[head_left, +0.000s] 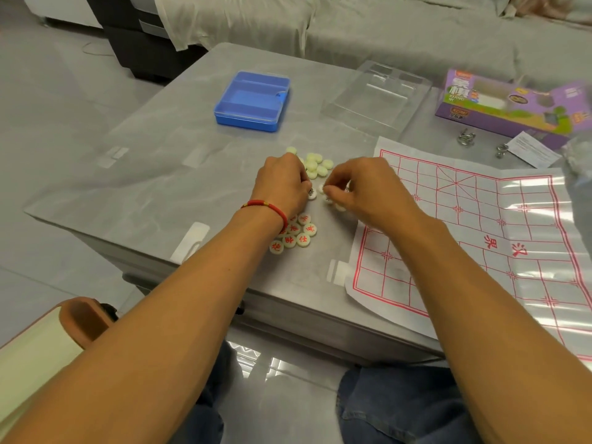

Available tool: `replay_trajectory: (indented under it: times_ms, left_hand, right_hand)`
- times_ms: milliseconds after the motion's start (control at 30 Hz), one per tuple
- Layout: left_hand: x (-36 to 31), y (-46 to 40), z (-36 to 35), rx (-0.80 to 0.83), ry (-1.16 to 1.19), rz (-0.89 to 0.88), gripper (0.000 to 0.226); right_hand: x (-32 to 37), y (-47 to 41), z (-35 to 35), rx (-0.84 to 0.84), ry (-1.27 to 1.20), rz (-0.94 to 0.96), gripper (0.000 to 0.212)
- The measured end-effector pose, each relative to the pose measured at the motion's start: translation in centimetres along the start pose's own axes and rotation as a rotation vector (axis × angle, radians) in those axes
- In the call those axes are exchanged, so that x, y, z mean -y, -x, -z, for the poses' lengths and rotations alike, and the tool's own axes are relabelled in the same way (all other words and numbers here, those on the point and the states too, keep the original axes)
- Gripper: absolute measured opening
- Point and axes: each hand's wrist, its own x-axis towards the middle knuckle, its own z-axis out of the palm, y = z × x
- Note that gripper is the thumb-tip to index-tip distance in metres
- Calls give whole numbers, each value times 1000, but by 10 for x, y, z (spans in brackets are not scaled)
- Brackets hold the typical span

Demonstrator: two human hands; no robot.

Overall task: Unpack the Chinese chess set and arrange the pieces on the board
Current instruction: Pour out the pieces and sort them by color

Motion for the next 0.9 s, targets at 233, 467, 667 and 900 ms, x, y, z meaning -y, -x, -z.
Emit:
replay_trajectory:
  times_ms: [233, 467, 667, 900]
  left_hand:
    - [-7, -2, -8, -17, -17, 7, 15]
    - [8, -7, 8, -117, -57, 15, 15]
    - [9, -7, -1, -29, -139, -133, 27]
    - [9, -7, 1, -100, -145, -99, 20]
  right_hand:
    - [-25, -4, -13, -127, 67, -90, 22]
    - [1, -24, -37, -170, 140, -62, 30]
    - [8, -36, -38, -170, 123, -158, 22]
    - [1, -31, -26, -212, 22, -175, 21]
